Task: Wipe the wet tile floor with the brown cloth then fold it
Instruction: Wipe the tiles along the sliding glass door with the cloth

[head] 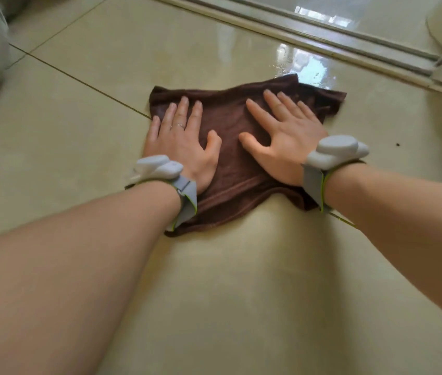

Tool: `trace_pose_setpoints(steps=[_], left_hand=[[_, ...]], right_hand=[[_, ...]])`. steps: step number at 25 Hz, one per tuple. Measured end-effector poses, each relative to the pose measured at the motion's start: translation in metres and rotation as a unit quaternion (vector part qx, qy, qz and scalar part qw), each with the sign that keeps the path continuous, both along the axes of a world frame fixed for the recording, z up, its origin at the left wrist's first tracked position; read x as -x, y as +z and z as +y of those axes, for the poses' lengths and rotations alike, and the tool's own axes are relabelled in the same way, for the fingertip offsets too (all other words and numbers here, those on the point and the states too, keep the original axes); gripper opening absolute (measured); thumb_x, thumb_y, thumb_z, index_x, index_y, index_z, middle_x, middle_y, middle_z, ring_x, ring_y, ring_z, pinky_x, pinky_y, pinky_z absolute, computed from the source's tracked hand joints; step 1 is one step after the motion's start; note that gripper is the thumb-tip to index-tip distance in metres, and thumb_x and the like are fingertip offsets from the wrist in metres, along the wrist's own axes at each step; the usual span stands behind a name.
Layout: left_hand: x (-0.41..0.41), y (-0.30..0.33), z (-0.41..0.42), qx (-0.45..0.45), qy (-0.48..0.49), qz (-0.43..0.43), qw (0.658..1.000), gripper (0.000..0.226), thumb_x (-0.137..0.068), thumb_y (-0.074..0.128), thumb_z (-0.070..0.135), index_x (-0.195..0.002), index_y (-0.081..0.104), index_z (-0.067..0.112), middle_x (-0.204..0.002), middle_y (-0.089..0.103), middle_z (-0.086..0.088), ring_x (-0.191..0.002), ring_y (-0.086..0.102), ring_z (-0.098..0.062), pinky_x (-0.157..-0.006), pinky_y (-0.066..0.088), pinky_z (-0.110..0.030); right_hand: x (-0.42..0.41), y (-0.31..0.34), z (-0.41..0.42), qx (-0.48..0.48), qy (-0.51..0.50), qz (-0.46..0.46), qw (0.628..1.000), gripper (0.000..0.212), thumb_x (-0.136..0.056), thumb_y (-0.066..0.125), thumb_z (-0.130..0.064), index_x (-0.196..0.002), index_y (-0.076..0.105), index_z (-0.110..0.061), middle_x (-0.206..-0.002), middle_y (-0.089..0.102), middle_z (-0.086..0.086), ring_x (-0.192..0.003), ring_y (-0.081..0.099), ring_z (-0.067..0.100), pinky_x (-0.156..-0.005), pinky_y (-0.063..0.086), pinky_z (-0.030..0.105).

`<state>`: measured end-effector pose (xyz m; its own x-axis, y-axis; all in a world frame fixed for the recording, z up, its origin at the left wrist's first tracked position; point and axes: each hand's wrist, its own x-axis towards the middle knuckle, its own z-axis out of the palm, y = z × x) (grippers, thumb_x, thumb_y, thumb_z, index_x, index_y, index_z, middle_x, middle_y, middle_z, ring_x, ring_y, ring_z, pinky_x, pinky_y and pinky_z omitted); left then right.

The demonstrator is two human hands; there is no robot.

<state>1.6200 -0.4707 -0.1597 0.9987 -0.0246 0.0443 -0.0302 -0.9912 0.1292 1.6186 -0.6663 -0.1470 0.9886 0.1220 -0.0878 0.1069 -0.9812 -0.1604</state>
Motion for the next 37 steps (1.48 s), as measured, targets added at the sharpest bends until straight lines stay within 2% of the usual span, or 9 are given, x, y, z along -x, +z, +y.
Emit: trace_pose_setpoints(steps=[4, 8, 13, 19, 23, 28, 32, 37], left_hand=[[-0.019, 0.001, 0.004, -0.003, -0.003, 0.009, 1.000, 0.065, -0.102, 0.022, 0.052, -0.162, 0.013, 0.029, -0.171, 0.008, 0.005, -0.157, 0.003, -0.013, -0.127, 0.000, -0.037], [0.005, 0.003, 0.009, -0.007, -0.008, 0.014, 1.000, 0.065, -0.103, 0.020, 0.052, -0.163, 0.009, 0.029, -0.171, 0.005, 0.005, -0.157, 0.001, -0.013, -0.127, -0.001, -0.037], [0.088, 0.007, 0.024, -0.003, -0.003, 0.019, 1.000, 0.073, -0.095, 0.011, 0.055, -0.163, 0.009, 0.028, -0.171, 0.006, 0.005, -0.157, 0.002, -0.013, -0.127, 0.002, -0.038], [0.191, 0.013, 0.029, -0.007, -0.005, 0.037, 0.999, 0.075, -0.093, 0.009, 0.055, -0.162, 0.009, 0.028, -0.170, 0.006, 0.004, -0.157, 0.003, -0.014, -0.127, 0.002, -0.038], [0.223, 0.012, 0.036, -0.004, -0.014, 0.038, 0.999, 0.075, -0.092, 0.009, 0.056, -0.162, 0.011, 0.029, -0.170, 0.007, 0.006, -0.157, 0.004, -0.012, -0.127, 0.001, -0.037], [0.201, 0.010, 0.052, 0.005, -0.023, 0.022, 0.999, 0.074, -0.092, 0.013, 0.056, -0.162, 0.013, 0.031, -0.170, 0.009, 0.007, -0.157, 0.005, -0.011, -0.128, 0.002, -0.037], [0.149, 0.006, 0.097, 0.000, 0.029, 0.011, 1.000, 0.079, -0.088, 0.010, 0.058, -0.162, 0.017, 0.030, -0.170, 0.012, 0.007, -0.156, 0.007, -0.012, -0.127, 0.004, -0.036], [0.086, -0.001, 0.147, -0.002, 0.088, -0.012, 0.996, 0.077, -0.090, 0.017, 0.056, -0.161, 0.021, 0.028, -0.169, 0.016, 0.005, -0.156, 0.011, -0.013, -0.127, 0.005, -0.036]], right_hand=[[-0.019, -0.001, 0.004, 0.003, -0.004, 0.001, 1.000, 0.074, -0.097, 0.018, -0.075, -0.163, 0.007, -0.045, -0.174, -0.001, -0.008, -0.160, -0.004, 0.013, -0.130, -0.003, 0.039], [0.003, 0.001, 0.009, 0.001, 0.000, 0.006, 1.000, 0.075, -0.097, 0.017, -0.075, -0.164, 0.004, -0.043, -0.174, -0.004, -0.006, -0.160, -0.006, 0.014, -0.130, -0.005, 0.039], [0.087, 0.013, 0.025, -0.007, 0.020, 0.018, 1.000, 0.075, -0.098, 0.018, -0.072, -0.164, 0.002, -0.040, -0.174, -0.007, -0.004, -0.160, -0.008, 0.015, -0.129, -0.005, 0.039], [0.197, 0.011, 0.031, -0.027, 0.029, 0.009, 0.999, 0.080, -0.092, 0.013, -0.071, -0.164, 0.005, -0.039, -0.174, -0.004, -0.001, -0.160, -0.006, 0.017, -0.129, -0.006, 0.039], [0.234, 0.006, 0.036, -0.042, 0.024, 0.004, 0.999, 0.076, -0.095, 0.016, -0.069, -0.165, 0.008, -0.039, -0.174, -0.003, -0.002, -0.160, -0.008, 0.015, -0.129, -0.005, 0.041], [0.215, 0.005, 0.047, -0.037, 0.031, -0.005, 0.999, 0.076, -0.096, 0.017, -0.069, -0.165, 0.009, -0.038, -0.174, -0.001, -0.001, -0.160, -0.007, 0.016, -0.129, -0.005, 0.040], [0.146, 0.005, 0.092, -0.051, 0.065, 0.005, 0.997, 0.077, -0.095, 0.018, -0.070, -0.165, 0.008, -0.038, -0.174, 0.000, 0.000, -0.160, -0.006, 0.018, -0.129, -0.006, 0.040], [0.067, 0.000, 0.145, -0.035, 0.102, -0.001, 0.994, 0.074, -0.098, 0.022, -0.070, -0.165, 0.009, -0.038, -0.174, 0.001, -0.001, -0.160, -0.005, 0.018, -0.129, -0.005, 0.041]])
